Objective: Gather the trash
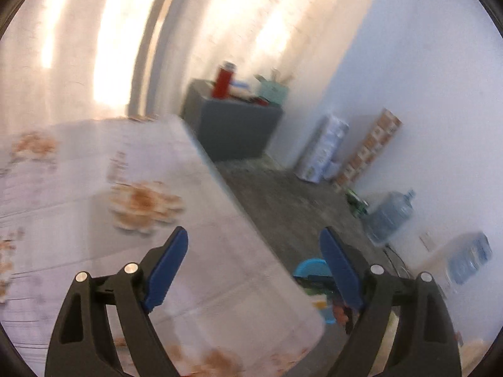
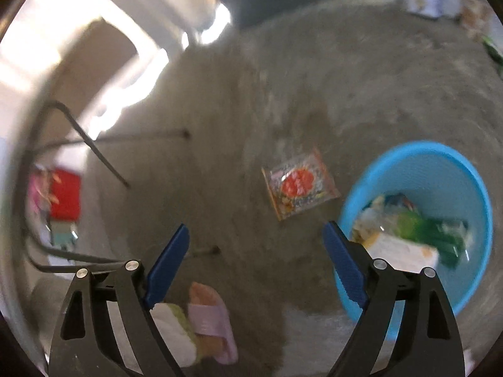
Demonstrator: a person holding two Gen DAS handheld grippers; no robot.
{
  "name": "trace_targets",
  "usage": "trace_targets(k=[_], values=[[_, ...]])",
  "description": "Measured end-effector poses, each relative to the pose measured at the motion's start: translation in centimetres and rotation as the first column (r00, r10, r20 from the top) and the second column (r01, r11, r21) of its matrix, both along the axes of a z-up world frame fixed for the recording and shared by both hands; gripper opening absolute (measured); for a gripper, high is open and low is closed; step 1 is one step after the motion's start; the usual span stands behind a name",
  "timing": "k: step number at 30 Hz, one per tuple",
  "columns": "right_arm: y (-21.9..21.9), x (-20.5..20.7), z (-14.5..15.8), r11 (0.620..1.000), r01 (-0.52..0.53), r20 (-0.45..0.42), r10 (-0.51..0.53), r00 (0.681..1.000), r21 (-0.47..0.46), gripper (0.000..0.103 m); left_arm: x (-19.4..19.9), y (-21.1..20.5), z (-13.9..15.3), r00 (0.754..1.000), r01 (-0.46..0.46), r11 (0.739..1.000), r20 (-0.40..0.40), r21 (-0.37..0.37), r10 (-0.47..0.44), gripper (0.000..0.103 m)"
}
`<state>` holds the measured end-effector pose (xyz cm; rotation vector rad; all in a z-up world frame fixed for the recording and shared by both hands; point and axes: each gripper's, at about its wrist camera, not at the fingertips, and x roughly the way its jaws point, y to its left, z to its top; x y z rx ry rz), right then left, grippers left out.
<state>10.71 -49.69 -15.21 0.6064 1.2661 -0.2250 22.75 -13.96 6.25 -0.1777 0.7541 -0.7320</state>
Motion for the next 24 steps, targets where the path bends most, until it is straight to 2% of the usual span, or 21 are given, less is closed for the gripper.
trace_targets(k=[1,3,5,7,9,11,13,14,20,22,24], values=[[-0.2,2.3,-1.9,0.999,-0.022,-0.061,0.024,0.998,0.033,0.084,0.1,0.8,0.0,1.000,-0.016,1.000,0.003,0.001,0.016,0.085],[-0.9,5.5,-5.6,0.995,0.016,-0.169,0.001,0.986,0.101,0.084,0.5,2.9,-0.1,0.998,-0.058,0.998,0.009,0.010,0.057,0.085],[-1.5,7.9,-10.4,0.972,0.115,-0.270,-0.057,0.961,0.204,0.084,1.0,4.6,-0.4,0.996,-0.092,0.996,0.004,0.018,0.092,0.085],[-1.5,8.2,-13.9,0.943,0.223,-0.337,-0.131,0.932,0.248,0.084,1.7,5.8,-0.9,0.993,-0.119,0.993,-0.010,0.024,0.119,0.085],[-1.7,7.9,-17.6,0.894,0.354,-0.413,-0.223,0.883,0.274,0.084,2.6,6.7,-1.4,0.990,-0.138,0.990,-0.030,0.031,0.139,0.085],[-2.0,6.9,-21.0,0.822,0.491,-0.466,-0.329,0.822,0.287,0.084,3.4,7.5,-1.9,0.987,-0.154,0.988,-0.050,0.033,0.155,0.085],[-2.4,6.4,-23.2,0.771,0.568,-0.499,-0.386,0.776,0.286,0.084,3.8,8.0,-2.3,0.984,-0.163,0.986,-0.060,0.036,0.165,0.085],[-2.8,5.9,-24.6,0.735,0.619,-0.516,-0.430,0.741,0.277,0.084,4.1,8.4,-2.4,0.984,-0.166,0.985,-0.064,0.044,0.169,0.085],[-5.2,4.8,-28.4,0.572,0.774,-0.547,-0.569,0.614,0.273,0.087,5.3,9.4,-3.3,0.977,-0.195,0.977,-0.074,0.084,0.201,0.085],[-5.8,4.8,-29.1,0.544,0.795,-0.556,-0.586,0.589,0.269,0.087,5.8,9.8,-3.7,0.973,-0.206,0.974,-0.084,0.088,0.214,0.085],[-6.3,5.1,-29.5,0.532,0.806,-0.553,-0.602,0.576,0.260,0.088,6.2,9.9,-4.0,0.971,-0.212,0.973,-0.095,0.091,0.220,0.085]])
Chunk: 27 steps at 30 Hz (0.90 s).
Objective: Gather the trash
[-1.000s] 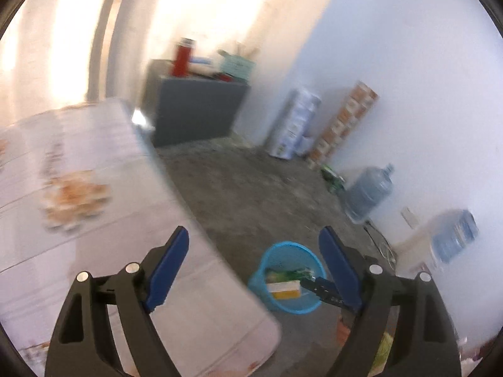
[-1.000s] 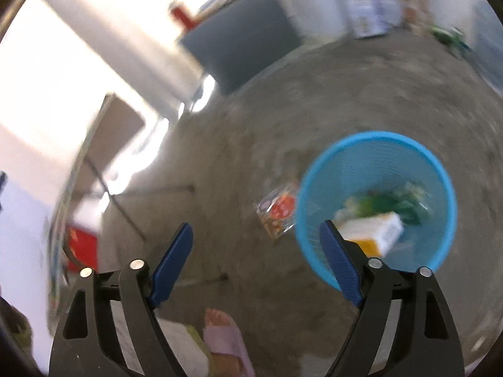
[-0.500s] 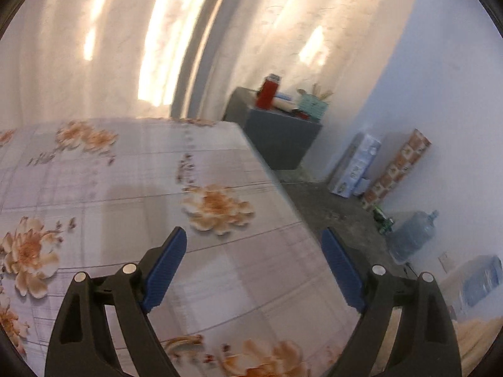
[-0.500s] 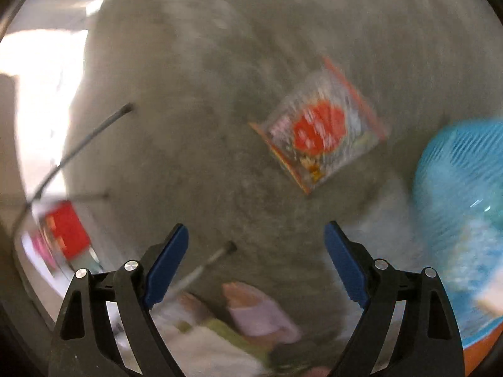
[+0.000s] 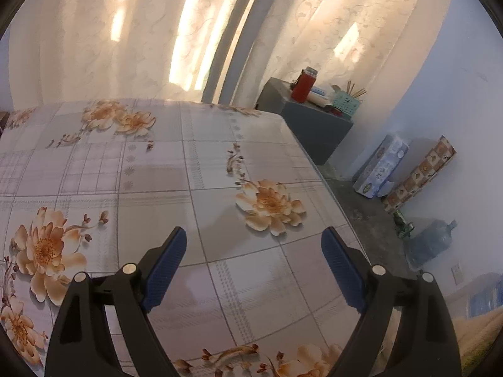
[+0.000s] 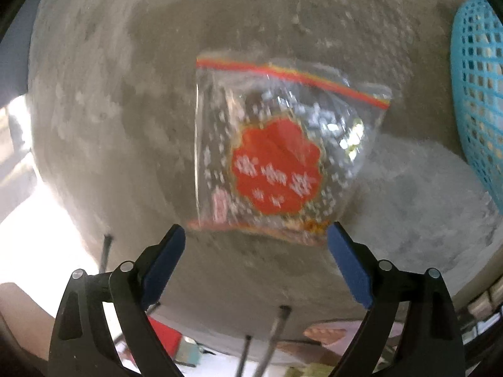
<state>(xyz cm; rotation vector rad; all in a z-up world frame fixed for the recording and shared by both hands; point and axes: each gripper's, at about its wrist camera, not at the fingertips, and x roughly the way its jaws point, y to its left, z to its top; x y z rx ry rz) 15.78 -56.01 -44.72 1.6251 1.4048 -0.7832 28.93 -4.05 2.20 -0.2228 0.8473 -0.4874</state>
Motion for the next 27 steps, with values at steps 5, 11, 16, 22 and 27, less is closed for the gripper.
trace_targets(k=[5,11,16,22,27], values=[[-0.5,0.8,-1.5,1.000,0.014,-0.033,-0.015,0.999,-0.028,0.088,0.6,-0.1,-0.8,1.000,-0.003,1.000,-0.018,0.028,0.004,0.085],[0.4,1.5,-3.2,0.992,-0.033,-0.149,0.015,0.989,-0.118,0.088,1.0,0.1,-1.0,0.999,-0.013,0.999,-0.031,0.046,0.015,0.085],[1.9,2.0,-4.7,0.979,-0.091,-0.223,0.049,0.973,-0.182,0.088,0.9,0.1,-0.8,0.999,-0.018,0.998,-0.027,0.060,0.019,0.085],[5.2,1.9,-5.6,0.964,-0.123,-0.224,0.070,0.972,-0.234,0.085,0.8,-0.1,-0.8,0.999,-0.011,0.998,-0.035,0.070,0.013,0.085],[7.6,2.1,-4.8,0.948,-0.158,-0.196,0.105,0.975,-0.277,0.056,0.7,-0.1,-0.8,0.999,-0.006,0.998,-0.034,0.060,0.008,0.085]])
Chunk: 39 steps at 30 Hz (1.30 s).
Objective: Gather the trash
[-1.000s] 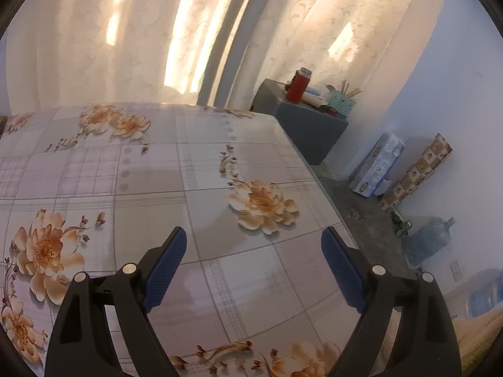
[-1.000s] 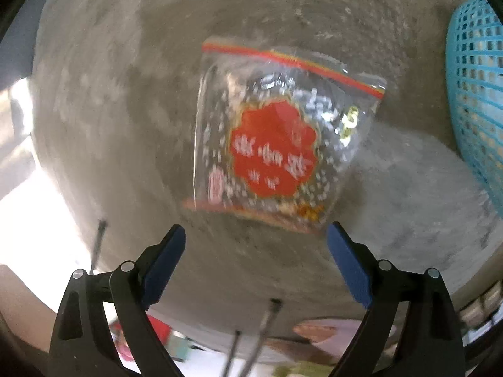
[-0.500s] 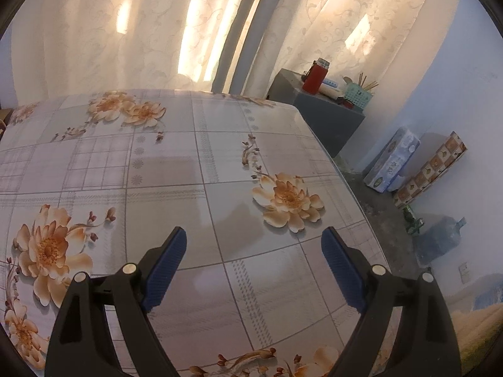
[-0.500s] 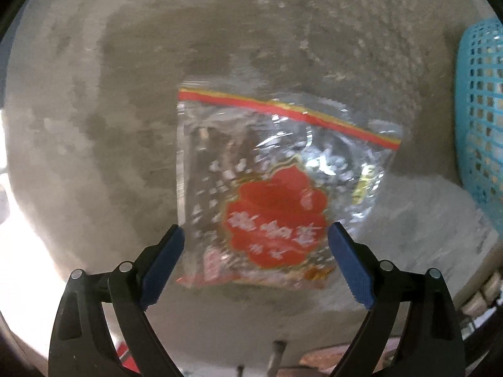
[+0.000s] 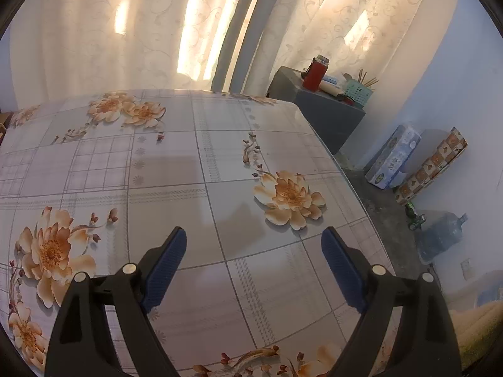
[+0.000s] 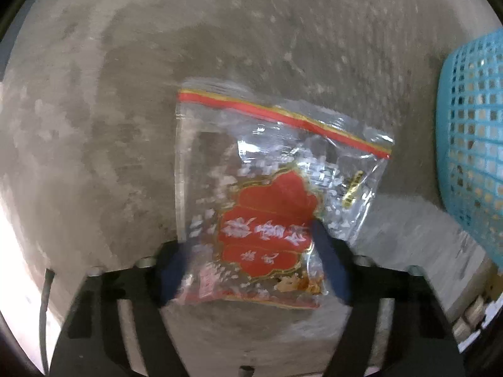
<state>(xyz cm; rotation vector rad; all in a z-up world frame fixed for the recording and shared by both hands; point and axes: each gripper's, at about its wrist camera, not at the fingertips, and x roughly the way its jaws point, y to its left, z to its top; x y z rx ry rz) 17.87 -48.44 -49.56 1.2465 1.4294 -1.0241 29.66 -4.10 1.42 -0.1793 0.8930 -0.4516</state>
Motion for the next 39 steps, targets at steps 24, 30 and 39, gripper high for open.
trace_targets(k=[24,30,39], values=[[4.6,-0.8,11.9,0.951,-0.277,0.353,0.307,0.884,-0.135,0.000,-4.4,1.7,3.3,0.996,-0.017,0.998,0.087,-0.055,0.022,0.085],[2.8,-4.0,22.5,0.944,-0.248,0.512,0.327,0.795,-0.219,0.000,-6.0,1.9,4.7,0.992,-0.003,0.996,0.122,-0.092,0.014,0.085],[1.5,-14.8,37.2,0.767,-0.311,0.348,0.560,0.752,-0.562,0.000,-9.4,1.0,5.2,0.984,0.036,0.998,0.176,-0.045,-0.028,0.087]])
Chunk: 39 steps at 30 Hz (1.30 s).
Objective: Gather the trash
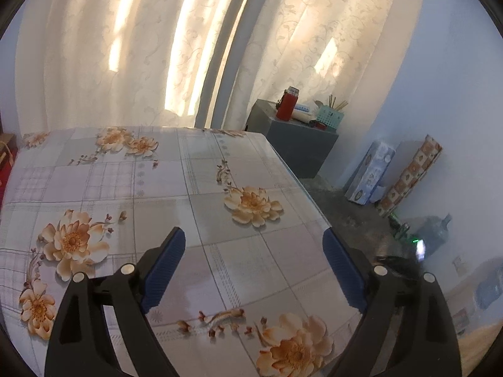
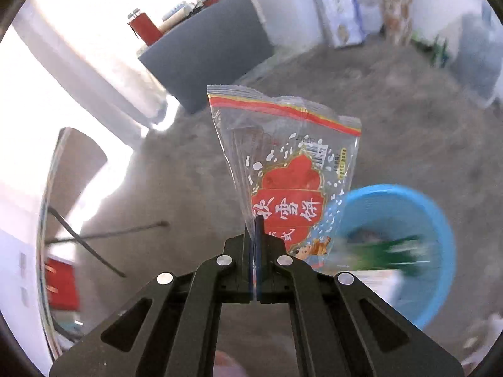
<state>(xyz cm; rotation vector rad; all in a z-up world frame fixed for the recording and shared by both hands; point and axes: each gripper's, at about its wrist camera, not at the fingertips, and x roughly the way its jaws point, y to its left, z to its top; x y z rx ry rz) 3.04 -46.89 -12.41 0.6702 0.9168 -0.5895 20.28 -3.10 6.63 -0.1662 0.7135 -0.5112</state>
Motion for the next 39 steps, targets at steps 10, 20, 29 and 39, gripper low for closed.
trace_targets(k=[10,20,29,39], values=[[-2.2,-3.2,-8.8,0.997,0.029,-0.252,-0.010,0.968,0.073,0.000,-3.3,0.4,-0.4,1.000,0.021,1.000,-0.006,0.021,-0.021,0.088],[-4.8,-1.1,-11.5,0.935,0.150,-0.172,-0.098,0.980,0.321,0.057,-6.5,0.5,-0.1,0.999,0.028,0.998,0.017,0.053,-0.028,0.090],[-2.1,-6.1,-4.8,0.958,0.133,-0.038,-0.127,0.991,0.253,0.064,-9.1,-0.1,-0.7,0.997,0.060,0.995,0.038,0.078,-0.063,0.092],[7.6,-13.1,5.7,0.999,0.024,0.085,-0.027,0.996,0.038,0.078,-13.3,-0.7,-2.7,0.994,0.108,0.991,0.002,0.079,-0.109,0.095]])
